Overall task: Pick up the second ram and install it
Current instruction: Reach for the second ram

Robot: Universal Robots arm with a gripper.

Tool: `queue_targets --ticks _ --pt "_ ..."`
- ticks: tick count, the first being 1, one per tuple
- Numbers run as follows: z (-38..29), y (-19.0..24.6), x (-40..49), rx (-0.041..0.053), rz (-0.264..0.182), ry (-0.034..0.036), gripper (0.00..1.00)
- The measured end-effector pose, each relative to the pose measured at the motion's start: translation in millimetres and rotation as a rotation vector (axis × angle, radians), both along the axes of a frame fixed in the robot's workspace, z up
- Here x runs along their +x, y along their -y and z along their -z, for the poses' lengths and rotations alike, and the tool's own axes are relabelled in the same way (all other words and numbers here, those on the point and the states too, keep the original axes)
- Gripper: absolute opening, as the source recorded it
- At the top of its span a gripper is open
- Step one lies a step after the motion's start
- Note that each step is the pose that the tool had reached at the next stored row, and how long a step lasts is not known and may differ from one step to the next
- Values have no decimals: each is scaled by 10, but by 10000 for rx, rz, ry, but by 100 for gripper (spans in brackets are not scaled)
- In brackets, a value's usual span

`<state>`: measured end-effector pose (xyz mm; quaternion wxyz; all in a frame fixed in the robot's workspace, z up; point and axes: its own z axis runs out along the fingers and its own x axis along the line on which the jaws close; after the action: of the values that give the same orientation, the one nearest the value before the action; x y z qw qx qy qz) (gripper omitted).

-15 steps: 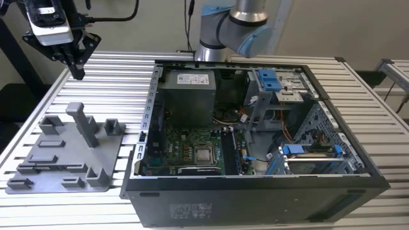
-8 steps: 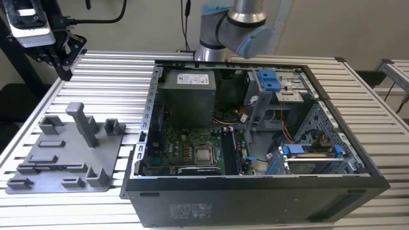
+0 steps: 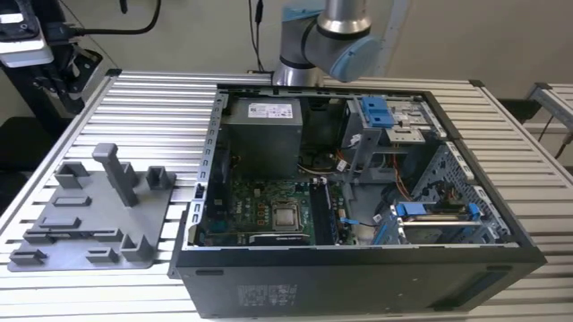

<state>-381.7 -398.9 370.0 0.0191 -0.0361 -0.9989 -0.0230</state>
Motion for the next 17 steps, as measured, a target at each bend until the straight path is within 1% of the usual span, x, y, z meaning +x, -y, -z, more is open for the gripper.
queue_targets --ticks 4,7,14,16,17 --pt "0 0 -81 0 -1 -2 11" --pt "1 0 -121 0 0 -1 11" --pt "2 2 -133 1 -1 -1 11" --pt "8 21 -137 0 1 -1 11" --pt "13 43 -140 0 1 -1 11"
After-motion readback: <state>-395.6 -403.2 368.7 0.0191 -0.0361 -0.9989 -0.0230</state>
